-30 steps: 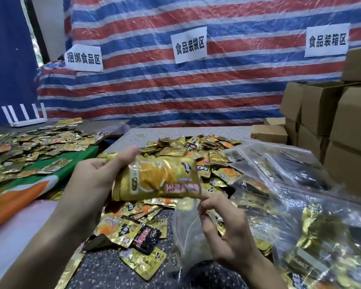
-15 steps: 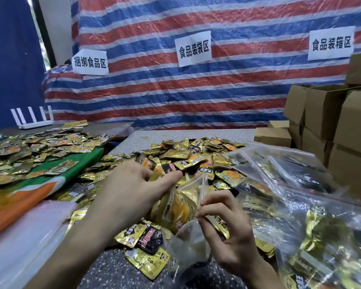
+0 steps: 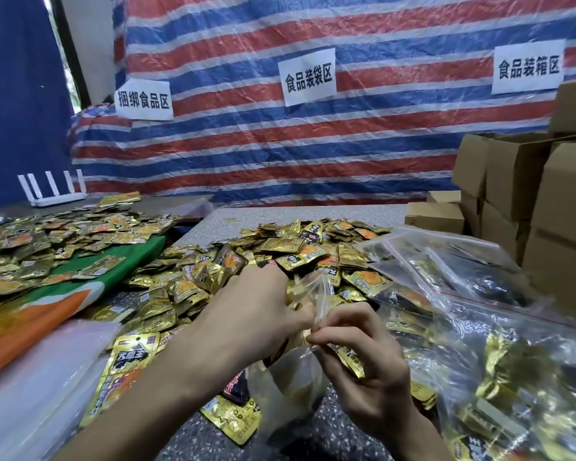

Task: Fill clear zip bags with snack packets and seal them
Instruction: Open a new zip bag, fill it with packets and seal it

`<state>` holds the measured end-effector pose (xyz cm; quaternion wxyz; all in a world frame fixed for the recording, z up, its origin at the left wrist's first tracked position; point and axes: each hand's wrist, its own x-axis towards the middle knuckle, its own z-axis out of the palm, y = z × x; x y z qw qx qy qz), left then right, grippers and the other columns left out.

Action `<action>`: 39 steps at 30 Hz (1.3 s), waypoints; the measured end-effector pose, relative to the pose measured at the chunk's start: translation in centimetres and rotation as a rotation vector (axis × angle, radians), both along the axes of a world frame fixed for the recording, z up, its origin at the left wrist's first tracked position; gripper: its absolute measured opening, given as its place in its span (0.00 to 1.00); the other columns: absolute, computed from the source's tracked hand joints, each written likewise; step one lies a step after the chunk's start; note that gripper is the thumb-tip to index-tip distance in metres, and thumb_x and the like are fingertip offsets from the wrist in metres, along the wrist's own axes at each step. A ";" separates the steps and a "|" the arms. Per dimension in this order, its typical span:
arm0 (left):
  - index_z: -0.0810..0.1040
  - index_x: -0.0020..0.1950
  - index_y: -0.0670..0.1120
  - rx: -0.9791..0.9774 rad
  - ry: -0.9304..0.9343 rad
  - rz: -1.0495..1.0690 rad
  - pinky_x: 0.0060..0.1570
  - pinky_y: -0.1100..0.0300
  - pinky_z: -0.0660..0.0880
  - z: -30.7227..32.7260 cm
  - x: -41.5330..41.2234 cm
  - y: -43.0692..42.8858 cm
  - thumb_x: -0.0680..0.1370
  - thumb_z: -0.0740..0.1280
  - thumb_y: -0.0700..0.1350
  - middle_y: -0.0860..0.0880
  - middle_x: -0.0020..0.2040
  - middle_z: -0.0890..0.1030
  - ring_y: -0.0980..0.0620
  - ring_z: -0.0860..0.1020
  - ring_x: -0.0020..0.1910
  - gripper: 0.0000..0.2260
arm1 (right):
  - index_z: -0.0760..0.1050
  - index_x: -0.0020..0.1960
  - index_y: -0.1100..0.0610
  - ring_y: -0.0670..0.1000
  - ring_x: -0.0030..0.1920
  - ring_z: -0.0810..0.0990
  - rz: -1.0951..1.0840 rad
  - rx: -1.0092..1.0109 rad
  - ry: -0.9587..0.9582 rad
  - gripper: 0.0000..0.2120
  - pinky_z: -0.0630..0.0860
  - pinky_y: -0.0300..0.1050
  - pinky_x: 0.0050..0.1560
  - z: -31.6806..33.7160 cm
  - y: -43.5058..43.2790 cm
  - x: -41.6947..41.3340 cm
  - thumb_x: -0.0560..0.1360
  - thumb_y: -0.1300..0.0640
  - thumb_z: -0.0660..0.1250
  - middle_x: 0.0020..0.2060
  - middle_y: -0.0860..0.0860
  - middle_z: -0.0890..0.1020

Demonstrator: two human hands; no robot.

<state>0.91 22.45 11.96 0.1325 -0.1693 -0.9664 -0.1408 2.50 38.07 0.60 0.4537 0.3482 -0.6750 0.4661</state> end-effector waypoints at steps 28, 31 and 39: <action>0.75 0.45 0.56 -0.115 0.043 -0.208 0.37 0.67 0.62 -2.9 3.9 -7.4 0.76 0.58 0.68 0.60 0.43 0.72 0.64 0.70 0.43 0.17 | 0.84 0.51 0.57 0.42 0.40 0.76 -0.085 0.229 -0.142 0.08 0.73 0.33 0.39 0.8 0.4 0.2 0.76 0.53 0.73 0.44 0.47 0.79; 0.73 0.38 0.54 -0.027 -0.043 -0.298 0.37 0.66 0.63 -3.5 3.1 -8.8 0.76 0.64 0.64 0.58 0.38 0.73 0.61 0.70 0.39 0.16 | 0.83 0.46 0.49 0.37 0.38 0.75 -0.097 0.388 -0.322 0.14 0.68 0.27 0.36 1.9 1.5 0.5 0.73 0.38 0.71 0.40 0.37 0.77; 0.74 0.42 0.54 -0.043 -0.227 -0.424 0.40 0.65 0.66 -5.0 2.6 -11.6 0.79 0.62 0.62 0.59 0.44 0.73 0.61 0.71 0.42 0.14 | 0.78 0.53 0.38 0.42 0.56 0.75 -0.015 0.784 -0.703 0.18 0.73 0.36 0.54 0.8 4.1 2.6 0.70 0.28 0.67 0.56 0.34 0.73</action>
